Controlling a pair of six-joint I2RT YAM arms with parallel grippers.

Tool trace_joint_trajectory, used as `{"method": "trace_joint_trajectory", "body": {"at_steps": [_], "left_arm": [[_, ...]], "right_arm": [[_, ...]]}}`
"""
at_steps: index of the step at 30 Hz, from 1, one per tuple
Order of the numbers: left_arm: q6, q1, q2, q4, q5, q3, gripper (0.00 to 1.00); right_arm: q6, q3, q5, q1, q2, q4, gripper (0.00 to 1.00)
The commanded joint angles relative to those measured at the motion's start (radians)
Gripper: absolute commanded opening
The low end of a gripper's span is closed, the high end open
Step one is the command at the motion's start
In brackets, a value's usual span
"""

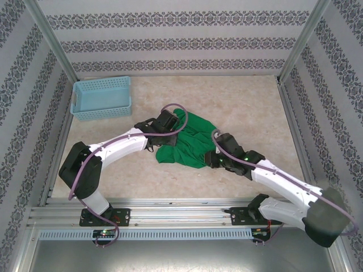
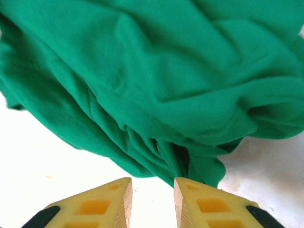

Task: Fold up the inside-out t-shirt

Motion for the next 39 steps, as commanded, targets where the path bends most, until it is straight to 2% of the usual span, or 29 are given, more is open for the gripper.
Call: {"method": "trace_joint_trajectory", "body": {"at_steps": [1, 5, 13, 18, 21, 24, 26, 27, 30, 35, 39], "left_arm": [[0.028, -0.005, -0.019, 0.021, -0.021, -0.011, 0.0], [0.027, -0.005, -0.02, 0.021, -0.021, -0.011, 0.0], [0.028, -0.005, -0.026, 0.024, -0.021, -0.022, 0.0], [0.03, -0.005, -0.034, 0.024, -0.02, -0.025, 0.0], [0.033, -0.005, -0.038, 0.026, -0.024, -0.026, 0.0], [0.035, -0.005, -0.033, 0.021, -0.036, -0.024, 0.0], [0.033, -0.005, -0.023, 0.012, -0.051, -0.018, 0.0], [0.031, -0.005, -0.017, 0.004, -0.062, -0.014, 0.0], [0.025, 0.004, 0.014, -0.03, -0.091, 0.019, 0.0], [0.0, 0.034, 0.08, -0.086, -0.099, 0.085, 0.0], [-0.019, 0.06, 0.116, -0.107, -0.092, 0.12, 0.0]], "right_arm": [[-0.018, 0.021, 0.076, 0.046, 0.042, 0.02, 0.3], [-0.013, 0.033, 0.094, 0.067, 0.117, 0.063, 0.3], [-0.049, 0.111, 0.271, 0.07, 0.262, 0.079, 0.38], [-0.074, 0.168, 0.282, 0.067, 0.366, 0.089, 0.43], [-0.074, 0.191, 0.275, 0.067, 0.41, 0.094, 0.37], [-0.082, 0.198, 0.248, 0.073, 0.403, 0.094, 0.17], [-0.09, 0.19, 0.232, 0.08, 0.364, 0.085, 0.03], [-0.094, 0.181, 0.225, 0.084, 0.339, 0.084, 0.0], [-0.117, 0.127, 0.175, 0.098, 0.221, 0.086, 0.0], [-0.128, 0.012, 0.063, 0.107, -0.081, 0.093, 0.0], [-0.079, -0.069, 0.058, 0.099, -0.312, 0.085, 0.0]]}}
